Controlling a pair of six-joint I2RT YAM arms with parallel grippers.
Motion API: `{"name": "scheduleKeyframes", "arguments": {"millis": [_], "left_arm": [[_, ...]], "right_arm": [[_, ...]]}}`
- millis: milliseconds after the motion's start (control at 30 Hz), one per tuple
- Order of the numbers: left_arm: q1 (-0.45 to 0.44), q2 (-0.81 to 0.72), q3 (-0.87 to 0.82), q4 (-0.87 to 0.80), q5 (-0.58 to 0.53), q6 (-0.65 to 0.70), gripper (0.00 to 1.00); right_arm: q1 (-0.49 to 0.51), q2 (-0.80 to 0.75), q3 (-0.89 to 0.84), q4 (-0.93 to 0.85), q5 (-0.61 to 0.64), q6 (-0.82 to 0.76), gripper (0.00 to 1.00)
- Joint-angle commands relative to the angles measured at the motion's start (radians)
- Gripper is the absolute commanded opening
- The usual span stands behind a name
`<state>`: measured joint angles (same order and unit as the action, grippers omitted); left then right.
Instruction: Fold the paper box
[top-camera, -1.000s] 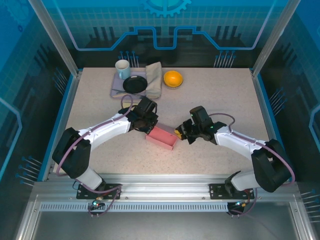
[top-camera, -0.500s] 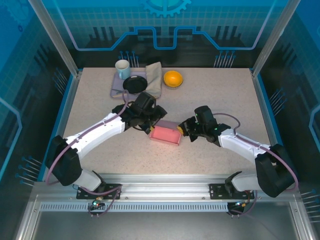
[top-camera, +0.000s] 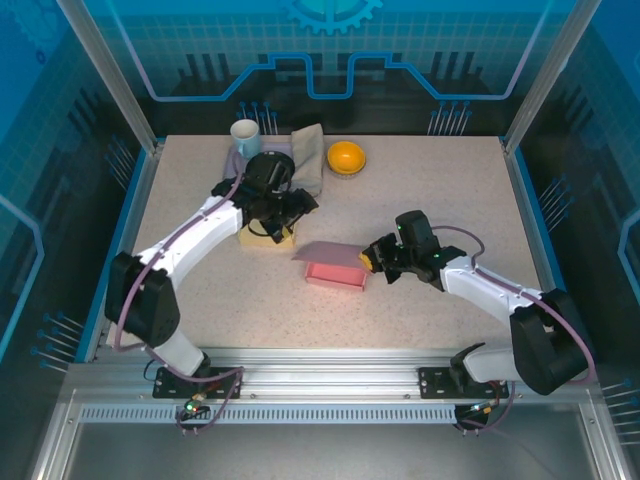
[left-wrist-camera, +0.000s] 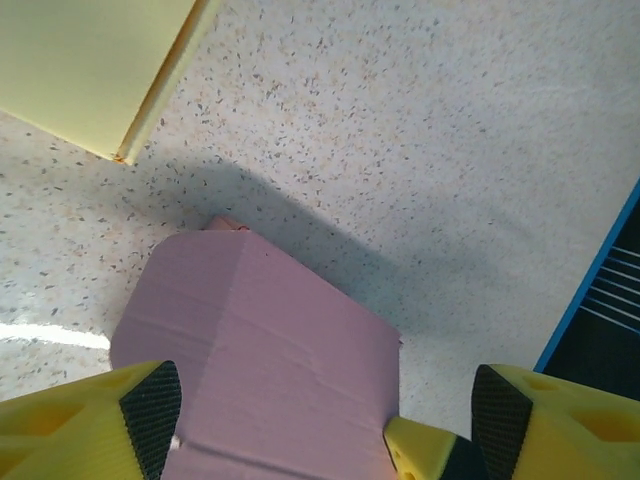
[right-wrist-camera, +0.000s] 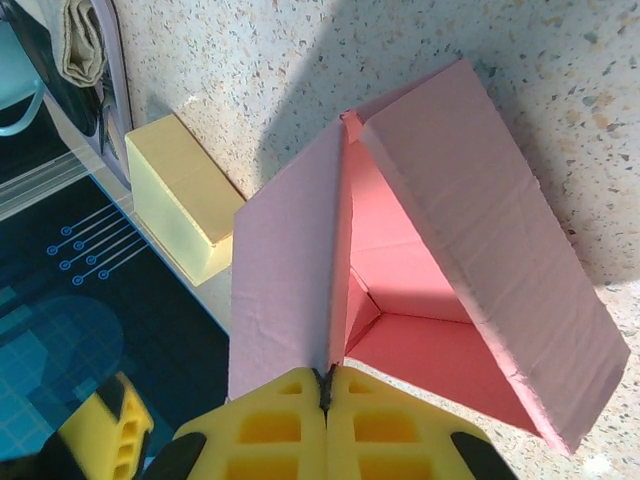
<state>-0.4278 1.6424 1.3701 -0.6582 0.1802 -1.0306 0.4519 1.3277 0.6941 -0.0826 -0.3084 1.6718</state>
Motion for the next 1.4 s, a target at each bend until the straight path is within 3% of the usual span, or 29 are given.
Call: {"name": "scheduleKeyframes", "arguments": {"millis": [0, 300, 600, 900, 1367], "left_arm": [[-0.012, 0.051, 0.015, -0.026, 0.037, 0.048, 0.81], [-0.011, 0.046, 0.106, -0.078, -0.003, 0.172, 0.84], [-0.011, 0.071, 0.223, -0.143, 0.003, 0.280, 0.85], [-0.070, 0.070, 0.207, -0.098, 0.042, 0.210, 0.85], [-0.167, 0.057, 0.216, -0.074, 0.069, 0.111, 0.77]], "right_arm": [[-0.018, -0.002, -0.023, 0.056, -0.060, 0.049, 0.00], [-0.094, -0.078, -0.033, 0.105, -0.135, 0.116, 0.00], [-0.168, -0.093, 0.100, -0.041, -0.256, -0.039, 0.00], [-0.174, -0.106, 0.098, -0.020, -0.255, -0.012, 0.00], [-0.185, -0.109, 0.032, 0.023, -0.232, 0.027, 0.00]]}}
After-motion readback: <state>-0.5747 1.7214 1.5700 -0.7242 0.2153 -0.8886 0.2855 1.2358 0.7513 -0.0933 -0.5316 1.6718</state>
